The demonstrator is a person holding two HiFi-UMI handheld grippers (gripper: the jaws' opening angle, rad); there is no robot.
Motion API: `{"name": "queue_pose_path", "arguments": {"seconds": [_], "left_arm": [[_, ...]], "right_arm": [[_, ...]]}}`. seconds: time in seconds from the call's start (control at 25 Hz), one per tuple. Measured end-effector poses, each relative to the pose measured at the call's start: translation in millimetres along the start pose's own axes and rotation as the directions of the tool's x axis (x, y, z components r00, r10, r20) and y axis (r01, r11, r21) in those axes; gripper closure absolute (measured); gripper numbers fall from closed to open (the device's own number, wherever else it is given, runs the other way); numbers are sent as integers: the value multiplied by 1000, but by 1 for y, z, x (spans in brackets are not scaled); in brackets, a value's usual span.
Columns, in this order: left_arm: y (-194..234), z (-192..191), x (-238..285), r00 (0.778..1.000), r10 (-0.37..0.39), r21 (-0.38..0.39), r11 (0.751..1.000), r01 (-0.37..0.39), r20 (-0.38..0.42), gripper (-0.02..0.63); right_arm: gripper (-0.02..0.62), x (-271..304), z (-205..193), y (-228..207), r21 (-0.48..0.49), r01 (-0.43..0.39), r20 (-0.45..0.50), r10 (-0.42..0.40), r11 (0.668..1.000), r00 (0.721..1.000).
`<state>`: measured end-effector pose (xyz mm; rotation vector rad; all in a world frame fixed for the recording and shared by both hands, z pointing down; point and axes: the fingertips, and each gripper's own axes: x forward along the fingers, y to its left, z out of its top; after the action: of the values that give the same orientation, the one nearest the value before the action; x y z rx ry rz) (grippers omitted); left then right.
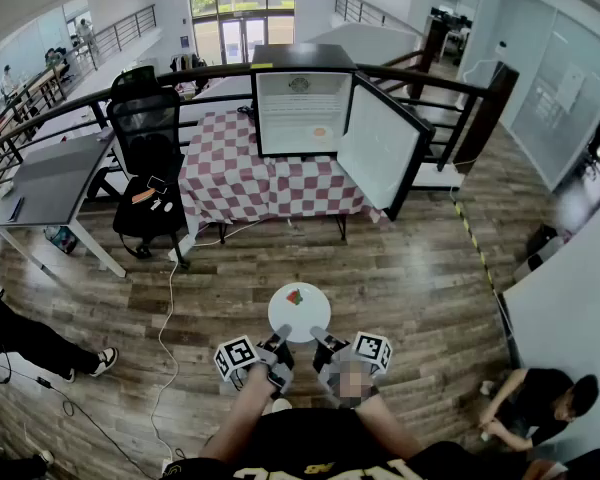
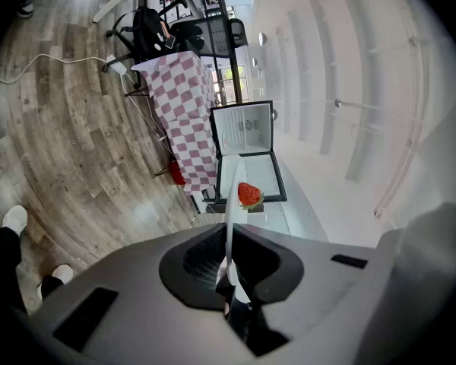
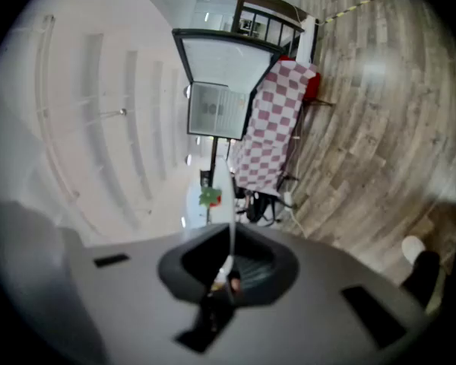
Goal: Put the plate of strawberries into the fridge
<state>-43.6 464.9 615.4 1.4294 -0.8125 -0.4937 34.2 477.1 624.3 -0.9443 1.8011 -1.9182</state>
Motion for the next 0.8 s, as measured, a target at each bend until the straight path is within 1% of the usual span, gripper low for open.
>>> {"name": "queue_pose_path", "arguments": {"seconds": [0.12,0.24,0.32,0.48,0.56,0.68,0.8], "left_arm": [[13,-6,-20,1000,22,-37,999,-23,-9,571],[24,5,-40,1000,24,-47,999,-24,-19,571],[30,6,-46,999,18,-62,998,-20,-32,571],[43,-2,-50,998,36,-102,994,-40,-44,571],[48,-1,-49,998,49,-109,993,-54,-47,571],[55,10,-45,997,65,-105,992,-69,-37,571],[59,26,-34,997,78,-108,991,-79,-17,571]], "right_arm": [[566,-4,-20,-4,-14,38,-10,-38,999,999],[566,9,-41,-6,-34,53,-24,-53,998,998],[566,11,-49,-10,-43,66,-26,-67,997,997],[566,8,-54,-26,-20,96,-23,-97,995,995],[566,10,-55,-33,7,107,-24,-107,994,994],[566,22,-52,-38,39,106,-34,-105,994,994],[566,41,-42,-40,43,102,-61,-99,994,993]]}}
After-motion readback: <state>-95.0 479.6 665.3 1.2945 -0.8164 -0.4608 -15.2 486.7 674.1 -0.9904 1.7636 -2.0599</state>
